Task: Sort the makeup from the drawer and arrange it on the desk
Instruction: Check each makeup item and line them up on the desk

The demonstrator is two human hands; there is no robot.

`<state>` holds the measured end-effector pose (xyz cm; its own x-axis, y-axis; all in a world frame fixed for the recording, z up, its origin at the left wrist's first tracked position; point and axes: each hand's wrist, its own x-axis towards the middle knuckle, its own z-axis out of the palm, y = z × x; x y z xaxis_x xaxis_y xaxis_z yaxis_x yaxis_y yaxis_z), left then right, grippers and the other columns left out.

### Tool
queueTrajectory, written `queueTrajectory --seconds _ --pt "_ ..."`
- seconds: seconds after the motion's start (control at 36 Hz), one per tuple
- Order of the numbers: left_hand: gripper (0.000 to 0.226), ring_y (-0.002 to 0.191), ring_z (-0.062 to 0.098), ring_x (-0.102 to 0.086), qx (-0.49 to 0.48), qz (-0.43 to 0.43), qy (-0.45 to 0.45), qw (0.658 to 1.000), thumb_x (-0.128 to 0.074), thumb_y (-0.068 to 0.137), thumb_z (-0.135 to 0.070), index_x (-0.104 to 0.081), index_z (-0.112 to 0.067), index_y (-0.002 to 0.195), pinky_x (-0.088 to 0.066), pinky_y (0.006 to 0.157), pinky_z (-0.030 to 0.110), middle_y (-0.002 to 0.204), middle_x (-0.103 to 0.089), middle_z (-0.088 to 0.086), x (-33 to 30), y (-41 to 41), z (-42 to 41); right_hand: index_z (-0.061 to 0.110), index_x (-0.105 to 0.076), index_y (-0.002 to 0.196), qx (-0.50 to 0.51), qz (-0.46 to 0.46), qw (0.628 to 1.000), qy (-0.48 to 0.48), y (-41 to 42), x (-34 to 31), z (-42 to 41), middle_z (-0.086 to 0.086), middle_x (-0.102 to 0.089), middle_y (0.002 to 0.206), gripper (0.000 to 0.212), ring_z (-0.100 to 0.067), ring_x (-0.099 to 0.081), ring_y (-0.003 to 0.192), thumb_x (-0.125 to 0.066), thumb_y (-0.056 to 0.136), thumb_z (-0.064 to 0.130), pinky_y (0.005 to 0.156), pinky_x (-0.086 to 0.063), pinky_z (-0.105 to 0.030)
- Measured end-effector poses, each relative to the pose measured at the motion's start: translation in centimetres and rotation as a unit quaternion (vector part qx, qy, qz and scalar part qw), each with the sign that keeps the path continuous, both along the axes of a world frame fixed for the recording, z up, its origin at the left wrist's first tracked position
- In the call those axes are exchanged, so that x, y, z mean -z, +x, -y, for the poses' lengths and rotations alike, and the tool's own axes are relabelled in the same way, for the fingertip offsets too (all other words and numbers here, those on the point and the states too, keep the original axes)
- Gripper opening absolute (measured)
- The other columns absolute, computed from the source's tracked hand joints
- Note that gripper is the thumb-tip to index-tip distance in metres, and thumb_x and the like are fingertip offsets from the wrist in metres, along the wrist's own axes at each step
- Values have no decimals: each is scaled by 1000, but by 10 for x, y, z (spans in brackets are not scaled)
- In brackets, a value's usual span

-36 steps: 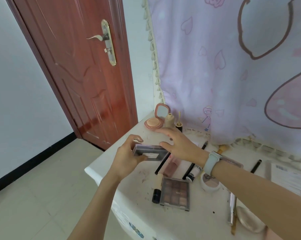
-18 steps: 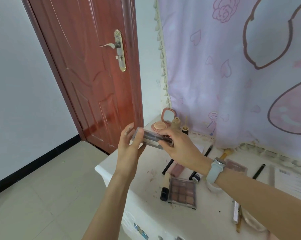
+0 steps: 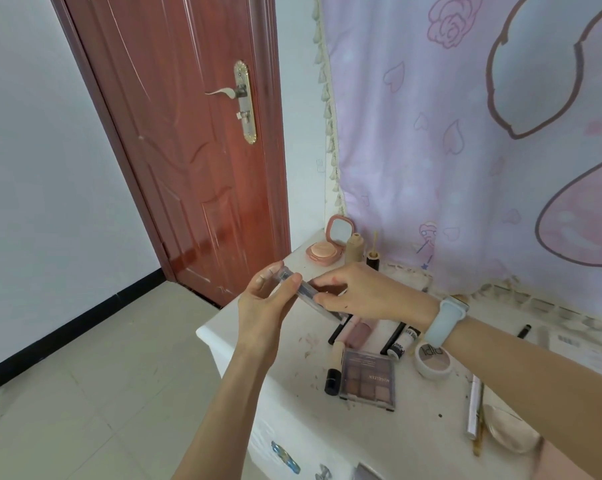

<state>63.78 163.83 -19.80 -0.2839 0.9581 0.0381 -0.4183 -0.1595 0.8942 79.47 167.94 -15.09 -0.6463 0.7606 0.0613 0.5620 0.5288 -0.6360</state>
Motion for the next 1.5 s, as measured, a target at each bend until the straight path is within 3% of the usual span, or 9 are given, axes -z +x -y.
queueTrajectory --seconds 0.22,0.5,0.64,1.0,1.11,1.19,1.31,1.39,1.5 --pt "39 91 23 -65 3 -24 -23 999 -74 74 -12 -62 -5 110 -51 92 40 106 -66 16 -2 -3 -7 14 -40 54 -31 15 999 2 -8 -5 -5 8 -31 48 34 -7 -26 47 -51 86 10 49 -23 -17" --pt "28 104 29 -64 -13 -49 -50 997 -74 75 -14 -68 -10 102 -52 92 40 116 -65 14 -1 -4 -15 20 -29 51 -13 2 1000 26 -13 2 -10 9 -25 47 42 -9 -21 46 -51 85 8 54 -21 -27" --pt "29 90 20 -68 55 -11 -41 998 -68 81 -19 -68 -7 107 -55 85 32 95 -72 6 5 -10 -17 25 -35 46 21 -28 999 34 -12 1 -10 9 -30 43 44 -9 -26 48 -49 85 12 55 -25 -29" --pt "41 91 24 -68 71 46 -112 990 -52 93 -34 -60 -1 114 -55 83 40 102 -69 12 21 -11 -33 15 -39 59 118 19 993 8 -19 10 -18 6 -36 50 27 -10 -32 47 -51 83 14 54 -27 -29" --pt "48 114 34 -56 59 79 -187 977 -47 95 -39 -50 -4 128 -45 97 47 124 -58 18 25 -16 -43 -10 -58 100 173 -27 983 -45 -19 16 -26 -17 -61 71 31 -21 -52 62 -53 84 16 63 -45 -33" --pt "43 110 32 -56 38 74 -217 973 -43 98 -32 -51 1 125 -47 94 48 117 -59 17 27 -22 -52 -16 -57 101 199 -44 977 -70 -20 24 -32 -24 -62 78 32 -31 -60 72 -54 85 12 63 -48 -33" --pt "23 77 24 -61 42 -18 -242 969 -45 99 -24 -59 -6 98 -53 60 34 88 -63 9 28 -27 -58 4 -48 63 253 -82 954 -141 -20 36 -45 -4 -46 55 25 -15 -52 53 -51 88 9 52 -50 -22" --pt "15 78 21 -58 41 -166 -233 957 -51 92 -17 -61 -9 84 -50 74 30 86 -61 8 38 -32 -61 5 -51 75 280 -129 931 -195 -22 43 -52 -9 -52 65 14 -20 -62 61 -51 88 6 62 -59 -34" --pt "46 112 16 -53 17 -377 -182 908 -58 90 -28 -50 -12 132 -39 101 29 128 -55 0 51 -38 -62 7 -46 72 323 -157 914 -187 -29 51 -58 -12 -44 69 15 -32 -54 71 -52 86 6 84 -48 -59"
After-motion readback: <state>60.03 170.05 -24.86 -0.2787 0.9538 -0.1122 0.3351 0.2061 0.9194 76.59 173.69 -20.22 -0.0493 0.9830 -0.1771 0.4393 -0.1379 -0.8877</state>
